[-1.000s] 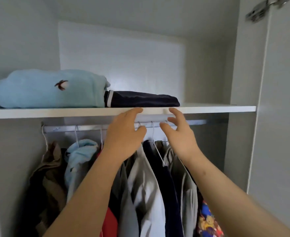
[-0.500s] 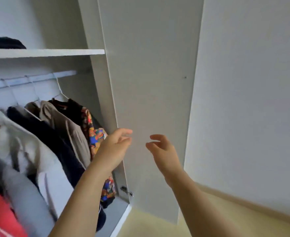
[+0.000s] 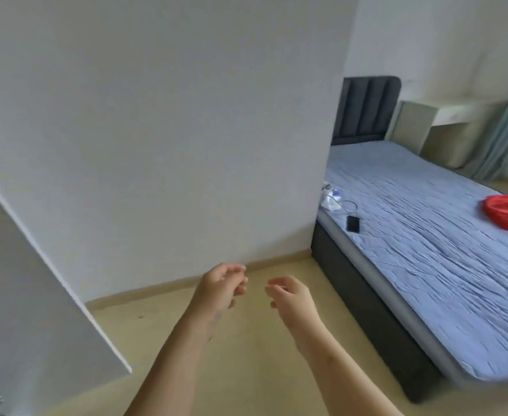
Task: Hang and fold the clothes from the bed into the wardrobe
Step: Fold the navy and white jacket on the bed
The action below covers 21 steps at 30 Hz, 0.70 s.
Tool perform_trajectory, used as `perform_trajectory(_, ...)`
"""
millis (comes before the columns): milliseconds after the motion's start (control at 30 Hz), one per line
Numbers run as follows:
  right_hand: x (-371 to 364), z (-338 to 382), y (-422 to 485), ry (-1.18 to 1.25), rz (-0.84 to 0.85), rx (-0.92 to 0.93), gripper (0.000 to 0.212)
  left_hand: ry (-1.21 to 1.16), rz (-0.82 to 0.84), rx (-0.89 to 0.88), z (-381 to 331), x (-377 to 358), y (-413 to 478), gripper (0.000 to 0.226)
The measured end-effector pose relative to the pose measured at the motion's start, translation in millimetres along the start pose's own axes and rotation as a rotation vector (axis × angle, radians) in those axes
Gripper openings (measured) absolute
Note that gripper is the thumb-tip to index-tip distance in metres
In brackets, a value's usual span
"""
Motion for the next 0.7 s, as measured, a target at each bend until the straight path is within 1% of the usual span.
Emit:
perform_trajectory(167, 125, -89, -5, 0.066, -0.229, -0.225, 0.012, 0.032, 0.241, 0.115, 32, -143, 19, 0.018)
perform_trajectory(267, 181, -132, -16, 0.126, -0.355, -0.335, 0.013, 0.086, 0.387, 0.173, 49, -219, 22, 0.017)
perform_trajectory(467, 276, -196, -7, 0.252, -0.576, -0.444, 0.015, 0.176, 0.609, 0.243, 73, -351, 45, 0.017)
perform_trajectory(600, 317, -221, 26, 0.286, -0.596, -0.513, 0.013, 0.229, 0.656, 0.272, 84, -409, 82, 0.016)
perform_trajectory(700, 366, -240, 58, 0.297, -0.623, -0.575, 0.011, 0.286, 0.667, 0.294, 87, -461, 119, 0.019)
Point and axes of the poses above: each hand's wrist, its own y-axis towards the middle knuckle, its own x-axis out of the back of the hand, z = x × y, the point moved 7 cm from there along y, towards the middle knuckle, and after that the axes turned 8 degrees about -y, right-handed, at the moved point
